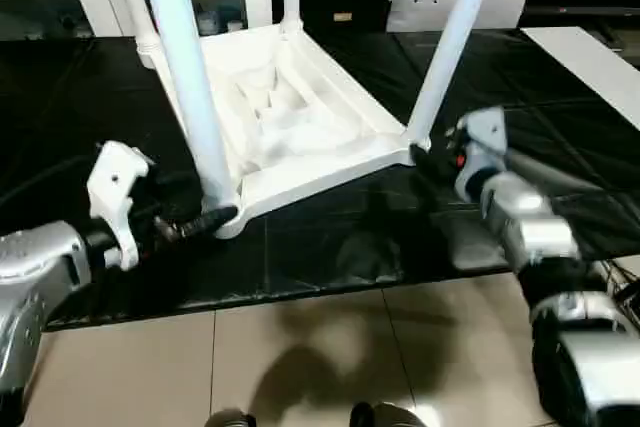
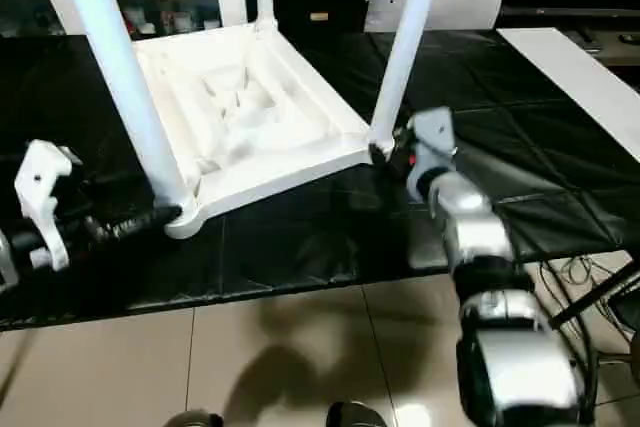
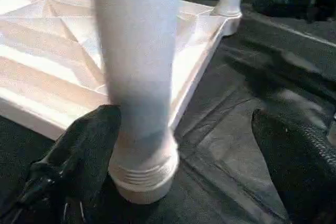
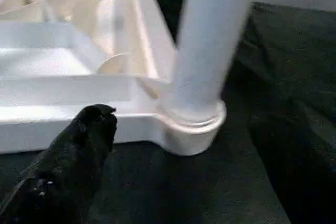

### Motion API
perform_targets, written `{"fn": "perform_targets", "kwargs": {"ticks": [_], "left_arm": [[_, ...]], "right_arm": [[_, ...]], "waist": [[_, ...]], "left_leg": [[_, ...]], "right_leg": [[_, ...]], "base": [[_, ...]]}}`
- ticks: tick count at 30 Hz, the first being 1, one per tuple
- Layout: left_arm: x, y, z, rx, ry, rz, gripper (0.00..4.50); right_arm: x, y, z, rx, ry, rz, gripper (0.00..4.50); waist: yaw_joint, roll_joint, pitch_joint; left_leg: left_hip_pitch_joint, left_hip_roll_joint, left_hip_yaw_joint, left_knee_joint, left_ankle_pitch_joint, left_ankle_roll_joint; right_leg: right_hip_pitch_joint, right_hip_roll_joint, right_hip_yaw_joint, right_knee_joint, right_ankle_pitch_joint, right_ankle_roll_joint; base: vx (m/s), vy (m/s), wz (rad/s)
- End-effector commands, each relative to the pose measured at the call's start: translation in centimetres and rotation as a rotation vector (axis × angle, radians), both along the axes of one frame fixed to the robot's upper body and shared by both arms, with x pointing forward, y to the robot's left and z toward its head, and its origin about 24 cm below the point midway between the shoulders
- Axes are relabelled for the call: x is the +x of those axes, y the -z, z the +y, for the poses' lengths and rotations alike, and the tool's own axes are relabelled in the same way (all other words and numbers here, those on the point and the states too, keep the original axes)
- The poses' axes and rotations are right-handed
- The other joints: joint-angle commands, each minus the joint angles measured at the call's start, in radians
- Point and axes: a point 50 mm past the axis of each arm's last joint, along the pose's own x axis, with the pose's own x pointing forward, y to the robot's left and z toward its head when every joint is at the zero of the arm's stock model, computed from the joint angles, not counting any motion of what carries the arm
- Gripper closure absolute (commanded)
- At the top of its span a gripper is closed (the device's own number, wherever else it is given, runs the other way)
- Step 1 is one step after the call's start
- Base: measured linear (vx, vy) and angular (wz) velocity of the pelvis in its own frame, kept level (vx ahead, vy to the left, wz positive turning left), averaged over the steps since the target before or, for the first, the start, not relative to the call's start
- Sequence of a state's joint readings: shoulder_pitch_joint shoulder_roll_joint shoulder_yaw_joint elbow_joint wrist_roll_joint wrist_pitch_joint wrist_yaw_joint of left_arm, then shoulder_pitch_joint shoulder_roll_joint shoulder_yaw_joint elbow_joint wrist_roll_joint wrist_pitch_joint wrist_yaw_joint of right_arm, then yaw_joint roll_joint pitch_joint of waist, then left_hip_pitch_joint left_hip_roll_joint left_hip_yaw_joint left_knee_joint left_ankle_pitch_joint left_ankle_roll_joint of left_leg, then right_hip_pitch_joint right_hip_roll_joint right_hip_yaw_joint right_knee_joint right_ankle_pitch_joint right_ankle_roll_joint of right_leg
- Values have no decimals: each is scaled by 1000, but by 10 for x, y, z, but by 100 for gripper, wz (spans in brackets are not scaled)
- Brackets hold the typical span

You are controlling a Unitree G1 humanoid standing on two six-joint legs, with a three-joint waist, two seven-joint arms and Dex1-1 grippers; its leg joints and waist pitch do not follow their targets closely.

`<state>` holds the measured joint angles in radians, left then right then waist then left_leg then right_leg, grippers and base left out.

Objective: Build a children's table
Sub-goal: Rotate table base

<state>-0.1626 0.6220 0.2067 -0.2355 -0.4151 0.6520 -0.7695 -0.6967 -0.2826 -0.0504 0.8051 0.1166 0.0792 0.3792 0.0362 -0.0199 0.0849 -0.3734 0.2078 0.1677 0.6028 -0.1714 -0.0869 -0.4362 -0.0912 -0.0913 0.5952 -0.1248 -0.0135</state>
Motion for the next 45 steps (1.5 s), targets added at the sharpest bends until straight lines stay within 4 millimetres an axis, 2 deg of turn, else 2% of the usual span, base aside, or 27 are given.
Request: {"fn": "perform_targets", "kwargs": {"ticks": [1, 5, 6, 7, 10, 12, 14, 15, 17, 18, 19, 20, 21, 22, 25, 27, 28, 30, 31, 32, 33, 34, 37, 38, 39, 42, 45], "left_arm": [[10, 0, 2, 29, -13, -15, 8], [23, -2, -4, -19, -3, -52, 8], [25, -2, -6, -29, 4, -57, 8], [31, -2, -13, -54, 25, -70, 8], [46, -6, -44, -190, 142, -102, 8], [49, -5, -50, -210, 165, -103, 8], [54, -2, -62, -244, 205, -87, 8], [57, -1, -68, -258, 220, -81, 8], [61, 1, -77, -276, 249, -69, 8], [62, 2, -92, -314, 314, -49, 8], [60, 1, -103, -352, 383, -35, 8], [59, 0, -106, -363, 401, -32, 8], [57, -1, -110, -379, 437, -27, 8], [53, -3, -117, -405, 489, -15, 8], [38, -10, -136, -452, 650, 13, 8], [34, -10, -144, -445, 695, 18, 8], [33, -10, -147, -440, 708, 18, 8], [31, -10, -154, -434, 733, 19, 8], [30, -10, -158, -434, 751, 21, 8], [28, -11, -163, -437, 772, 24, 8], [26, -12, -166, -439, 785, 24, 8], [20, -15, -174, -443, 828, 22, 8], [17, -18, -182, -448, 851, 15, 8], [16, -20, -189, -447, 860, 8, 8], [16, -20, -190, -446, 861, 6, 8], [17, -22, -202, -452, 851, -14, 8], [22, -24, -210, -447, 827, -37, 8]], "right_arm": [[-4, 2, 8, 13, -42, -1, 0], [-11, 8, 19, 43, -108, 20, 0], [-11, 9, 21, 44, -121, 19, 0], [-13, 10, 25, 43, -157, 17, 0], [-10, 14, 35, 95, -190, 83, 0], [-9, 14, 37, 92, -179, 84, 0], [-5, 16, 35, 58, -148, 105, 0], [-4, 18, 33, 45, -130, 117, 0], [-2, 21, 30, 9, -96, 133, 0], [-2, 25, 23, -6, -54, 168, 0], [-1, 27, 17, -19, -18, 193, 0], [-1, 28, 16, -18, -12, 199, 0], [-1, 28, 13, -17, -1, 205, 0], [-1, 28, 8, -23, 24, 202, 0], [0, 27, -8, -34, 112, 188, 0], [1, 26, -14, -41, 148, 176, 0], [0, 26, -16, -39, 163, 171, 0], [0, 26, -18, -21, 165, 165, 0], [0, 26, -17, -6, 152, 163, 0], [-1, 27, -16, 4, 135, 161, 0], [-1, 27, -13, 8, 111, 153, 0], [0, 26, -3, 30, 48, 137, 0], [1, 25, 7, 35, 2, 124, 0], [1, 24, 19, 39, -44, 118, 0], [1, 24, 21, 39, -50, 118, 0], [1, 25, 42, 43, -127, 110, 0], [0, 26, 56, 39, -167, 107, 0]], "waist": [[4, 4, -76], [5, 4, -77], [10, 6, -78], [11, 0, -79], [17, 0, -81], [20, -2, -84], [26, -2, -87], [25, -6, -87], [29, -3, -88], [29, -10, -90], [34, -7, -93], [33, -9, -93], [37, -3, -96], [35, -9, -97], [39, -11, -99], [38, -12, -97], [36, -15, -94], [31, -11, -93], [28, -14, -92], [25, -15, -92], [23, -11, -94], [20, -14, -94], [9, -17, -95], [6, -21, -98], [6, -18, -97], [3, -21, -99], [2, -20, -98]], "left_leg": [[10, 2, 5, -72, -319, 15], [9, 1, 3, -75, -315, 13], [15, 4, 4, -73, -317, 12], [11, 3, 4, -74, -309, 13], [14, 6, 6, -74, -297, 12], [8, 5, 5, -74, -277, 10], [14, 7, 7, -72, -261, 7], [9, 6, 8, -71, -246, 7], [12, 6, 9, -71, -240, 2], [8, 6, 9, -71, -227, 3], [14, 7, 11, -69, -221, 4], [12, 7, 12, -69, -212, 5], [9, 7, 12, -68, -190, 8], [7, 6, 14, -66, -177, 14], [4, 5, 15, -63, -142, 29], [4, 4, 18, -63, -156, 33], [2, 4, 17, -63, -171, 32], [4, 3, 17, -64, -201, 27], [2, 3, 15, -64, -213, 23], [0, 3, 15, -64, -218, 23], [0, 3, 13, -64, -221, 21], [-1, 4, 13, -62, -225, 22], [-5, 4, 11, -62, -221, 27], [-6, 4, 12, -60, -216, 29], [-4, 5, 12, -60, -209, 32], [-7, 5, 13, -59, -198, 40], [-3, 4, 13, -58, -208, 44]], "right_leg": [[56, -29, 36, -71, -438, -133], [59, -29, 35, -73, -447, -130], [55, -31, 38, -75, -440, -134], [60, -32, 37, -73, -437, -138], [58, -36, 40, -73, -425, -150], [64, -39, 40, -68, -406, -155], [60, -40, 42, -66, -388, -165], [63, -39, 42, -62, -370, -173], [63, -39, 42, -62, -354, -178], [67, -40, 43, -58, -337, -179], [65, -40, 43, -58, -321, -184], [65, -40, 44, -55, -303, -191], [70, -41, 45, -50, -262, -205], [72, -39, 45, -45, -230, -214], [76, -39, 45, -37, -184, -231], [74, -37, 45, -41, -202, -227], [76, -38, 44, -47, -235, -214], [75, -36, 42, -54, -287, -193], [76, -36, 40, -57, -313, -181], [77, -36, 40, -58, -323, -176], [79, -37, 38, -58, -338, -169], [78, -37, 38, -60, -344, -166], [80, -37, 34, -62, -368, -162], [81, -37, 34, -61, -367, -162], [78, -37, 35, -62, -365, -166], [80, -37, 35, -60, -344, -173], [76, -36, 34, -65, -365, -169]], "base": [[0, 0, 0], [0, 0, 0], [0, 0, 0], [0, 0, 0], [0, 0, 0], [0, 0, 0], [0, 0, 0], [0, 0, 0], [0, 0, 0], [0, 0, 0], [0, 0, 0], [0, 0, 0], [0, 0, 0], [0, 0, 0], [0, 0, 0], [0, 0, 0], [0, 0, 0], [0, 0, 0], [0, 0, 0], [0, 0, 0], [0, 0, 0], [0, 0, 0], [0, 0, 0], [0, 0, 0], [0, 0, 0], [0, 0, 0], [0, 0, 0]]}}
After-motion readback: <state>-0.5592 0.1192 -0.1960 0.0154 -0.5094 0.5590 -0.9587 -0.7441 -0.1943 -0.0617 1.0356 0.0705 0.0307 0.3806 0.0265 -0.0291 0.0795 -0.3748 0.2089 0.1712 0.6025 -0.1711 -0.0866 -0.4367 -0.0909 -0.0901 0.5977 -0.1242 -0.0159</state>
